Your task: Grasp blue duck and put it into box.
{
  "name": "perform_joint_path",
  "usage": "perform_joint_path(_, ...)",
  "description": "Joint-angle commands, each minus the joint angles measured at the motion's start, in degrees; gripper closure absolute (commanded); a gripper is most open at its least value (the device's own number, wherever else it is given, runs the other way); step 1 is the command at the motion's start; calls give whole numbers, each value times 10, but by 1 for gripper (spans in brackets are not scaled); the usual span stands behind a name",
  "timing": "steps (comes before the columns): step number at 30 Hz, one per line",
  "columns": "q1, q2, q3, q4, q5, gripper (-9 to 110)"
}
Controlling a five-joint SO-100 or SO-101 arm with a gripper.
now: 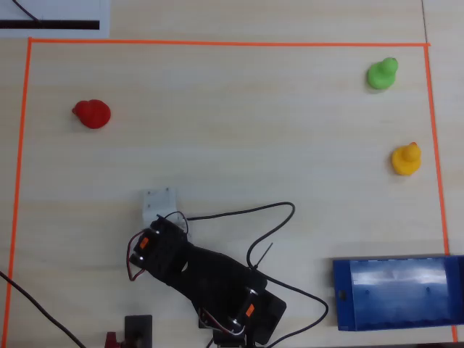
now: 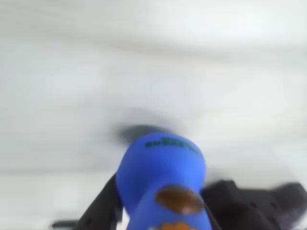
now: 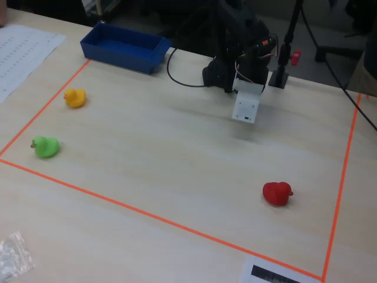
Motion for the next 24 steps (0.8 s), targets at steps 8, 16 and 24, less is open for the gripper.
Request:
perform_joint_path(8, 580, 13, -340, -100, -333, 101)
perform_joint_path(16, 1066, -149, -517, -119, -573, 101)
perform_joint_path(24, 1387, -185, -509, -141, -733, 101)
